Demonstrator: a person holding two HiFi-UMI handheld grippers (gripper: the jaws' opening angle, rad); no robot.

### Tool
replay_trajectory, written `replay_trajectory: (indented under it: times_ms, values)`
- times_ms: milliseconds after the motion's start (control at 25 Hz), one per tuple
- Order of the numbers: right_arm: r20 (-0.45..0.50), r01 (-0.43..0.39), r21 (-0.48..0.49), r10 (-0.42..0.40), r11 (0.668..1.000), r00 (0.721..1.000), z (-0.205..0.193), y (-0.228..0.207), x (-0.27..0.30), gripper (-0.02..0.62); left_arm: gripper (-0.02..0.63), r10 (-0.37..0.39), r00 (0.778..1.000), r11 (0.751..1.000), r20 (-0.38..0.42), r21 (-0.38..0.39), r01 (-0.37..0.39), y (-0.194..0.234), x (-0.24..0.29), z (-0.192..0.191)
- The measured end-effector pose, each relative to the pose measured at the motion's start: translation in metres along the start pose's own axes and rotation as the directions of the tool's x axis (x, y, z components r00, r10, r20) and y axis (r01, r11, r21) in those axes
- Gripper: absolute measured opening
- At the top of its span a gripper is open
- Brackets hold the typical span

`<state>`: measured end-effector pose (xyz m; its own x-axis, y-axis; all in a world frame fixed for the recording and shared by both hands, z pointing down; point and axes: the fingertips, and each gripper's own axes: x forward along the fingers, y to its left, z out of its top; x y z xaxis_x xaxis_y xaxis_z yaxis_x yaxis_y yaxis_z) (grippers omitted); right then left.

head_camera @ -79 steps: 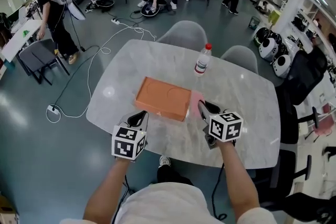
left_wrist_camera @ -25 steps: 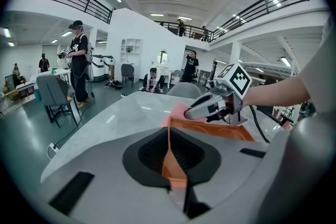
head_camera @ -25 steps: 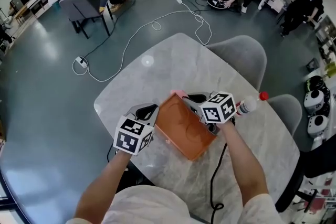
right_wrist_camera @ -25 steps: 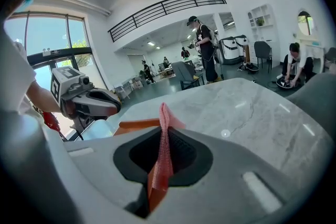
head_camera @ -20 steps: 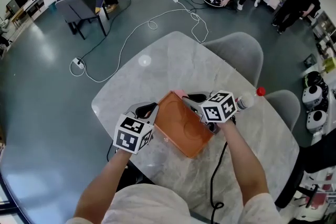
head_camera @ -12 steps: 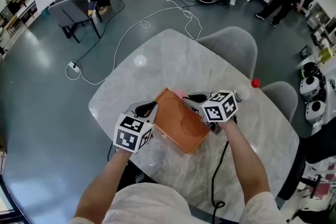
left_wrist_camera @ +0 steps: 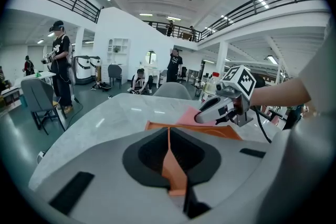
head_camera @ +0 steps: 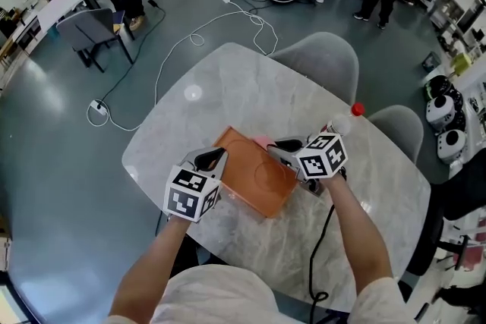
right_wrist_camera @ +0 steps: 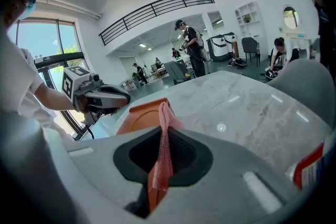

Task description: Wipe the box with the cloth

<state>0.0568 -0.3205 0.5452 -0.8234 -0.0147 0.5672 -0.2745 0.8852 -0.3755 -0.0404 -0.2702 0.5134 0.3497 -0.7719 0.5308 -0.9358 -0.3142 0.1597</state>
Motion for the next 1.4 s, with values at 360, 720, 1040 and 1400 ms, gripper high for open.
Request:
replay_trajectory:
  times_ms: [360, 720, 1040, 1400]
  values:
    - [0.008, 0.04, 0.031, -0.04, 0.999, 0.999, -0.013, -0.001, -0.023, 0.018, 0.017, -0.034, 0.999, 0.999, -0.004, 0.024, 0.034, -0.012, 0.005, 0.005]
    - [0.004, 0.08, 0.068, -0.08, 0.994, 0.997, -0.031, 0.0, -0.046, 0.018, 0.017, -0.092, 0.996, 0.995, -0.005, 0.038, 0.092, -0.03, 0.011, 0.012]
    - [-0.002, 0.122, 0.103, -0.122, 0.987, 0.993, -0.048, 0.001, -0.067, 0.018, 0.017, -0.137, 0.991, 0.989, -0.007, 0.057, 0.137, -0.043, 0.018, 0.018]
    - [-0.013, 0.171, 0.144, -0.171, 0.975, 0.985, -0.062, 0.002, -0.087, 0.018, 0.017, -0.184, 0.983, 0.98, -0.012, 0.074, 0.184, -0.049, 0.024, 0.021]
